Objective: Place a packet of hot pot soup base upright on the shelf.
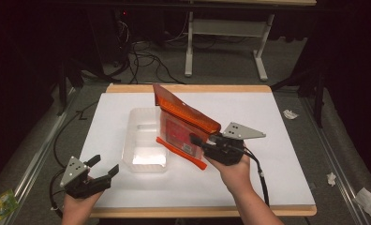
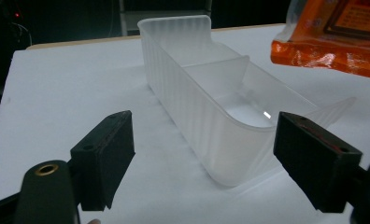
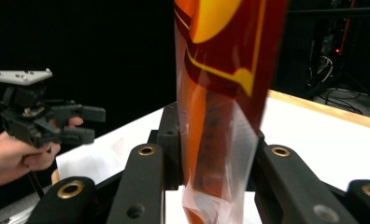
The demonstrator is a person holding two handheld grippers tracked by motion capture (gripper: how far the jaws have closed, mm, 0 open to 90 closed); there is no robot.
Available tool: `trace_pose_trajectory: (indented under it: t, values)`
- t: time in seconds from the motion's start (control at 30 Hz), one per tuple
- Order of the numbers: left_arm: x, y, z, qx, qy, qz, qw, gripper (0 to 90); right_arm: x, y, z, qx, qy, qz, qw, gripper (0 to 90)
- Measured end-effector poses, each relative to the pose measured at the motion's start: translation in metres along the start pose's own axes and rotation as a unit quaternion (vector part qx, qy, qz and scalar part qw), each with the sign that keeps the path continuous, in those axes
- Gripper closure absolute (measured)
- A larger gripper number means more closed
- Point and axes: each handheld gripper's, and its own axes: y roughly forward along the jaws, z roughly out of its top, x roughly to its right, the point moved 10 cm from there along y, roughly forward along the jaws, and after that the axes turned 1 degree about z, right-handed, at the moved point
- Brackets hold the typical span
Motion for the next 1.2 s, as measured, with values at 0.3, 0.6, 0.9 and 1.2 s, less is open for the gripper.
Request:
trace_pose_trajectory:
  t: [0.3,0.6,0.9,1.2]
  values:
    - [0.001,0.001,-0.003,-0.003,0.004,-0.013,0.9999,19.7,-0.018,0.049,0.014,-0.002,-0.005,0.008,0.9999,71.7]
    - [-0.002,0.001,-0.003,0.001,-0.001,-0.015,0.9999,19.7,-0.023,0.077,0.016,-0.002,-0.002,0.007,1.0,71.7]
    - [0.002,0.004,-0.005,-0.006,0.008,-0.021,0.9997,19.5,-0.024,0.102,0.008,-0.016,0.013,-0.011,0.9997,71.8]
    - [0.006,0.011,-0.012,-0.025,0.015,-0.035,0.999,19.4,-0.02,0.124,-0.012,-0.039,0.029,-0.028,0.9984,71.8]
